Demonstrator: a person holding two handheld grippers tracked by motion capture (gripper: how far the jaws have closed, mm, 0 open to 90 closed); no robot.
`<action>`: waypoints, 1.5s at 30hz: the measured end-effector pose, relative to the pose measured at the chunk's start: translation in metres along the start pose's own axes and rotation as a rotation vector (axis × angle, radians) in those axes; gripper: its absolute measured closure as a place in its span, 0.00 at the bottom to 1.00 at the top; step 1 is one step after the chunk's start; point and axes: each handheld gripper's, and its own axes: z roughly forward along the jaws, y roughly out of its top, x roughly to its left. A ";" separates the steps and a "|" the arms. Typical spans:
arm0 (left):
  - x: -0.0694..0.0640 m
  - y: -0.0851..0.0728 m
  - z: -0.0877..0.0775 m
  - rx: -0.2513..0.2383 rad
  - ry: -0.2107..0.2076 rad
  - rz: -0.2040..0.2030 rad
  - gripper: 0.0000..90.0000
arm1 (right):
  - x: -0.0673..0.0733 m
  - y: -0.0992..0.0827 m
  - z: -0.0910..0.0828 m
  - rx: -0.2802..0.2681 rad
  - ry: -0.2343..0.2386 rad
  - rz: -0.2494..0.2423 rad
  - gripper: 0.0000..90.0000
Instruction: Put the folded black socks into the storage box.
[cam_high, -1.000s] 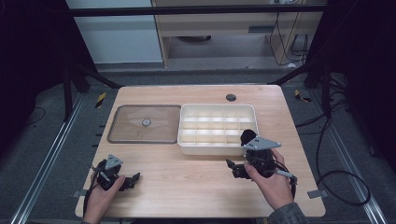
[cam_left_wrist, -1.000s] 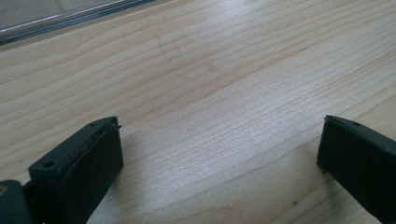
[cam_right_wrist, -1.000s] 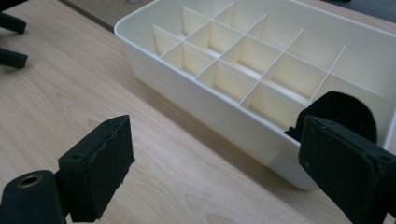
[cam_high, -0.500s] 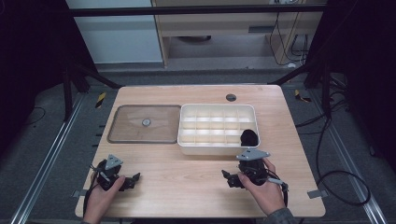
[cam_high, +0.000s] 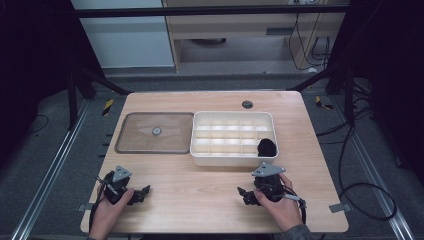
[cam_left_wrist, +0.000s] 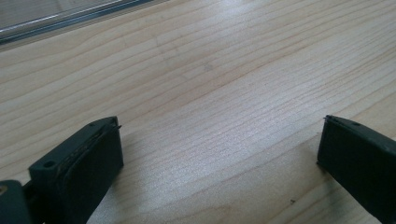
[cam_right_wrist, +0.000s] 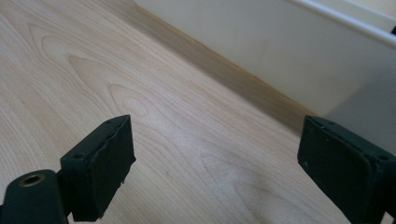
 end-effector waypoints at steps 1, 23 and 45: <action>0.000 0.000 0.000 0.000 0.000 0.000 0.00 | 0.001 -0.001 0.002 -0.001 0.003 -0.003 0.12; 0.000 0.000 0.000 0.000 -0.002 0.005 0.00 | 0.007 -0.002 0.027 -0.002 0.008 0.020 0.12; 0.000 0.000 0.000 0.001 -0.005 0.006 0.00 | 0.008 0.000 0.045 0.004 -0.028 0.068 0.11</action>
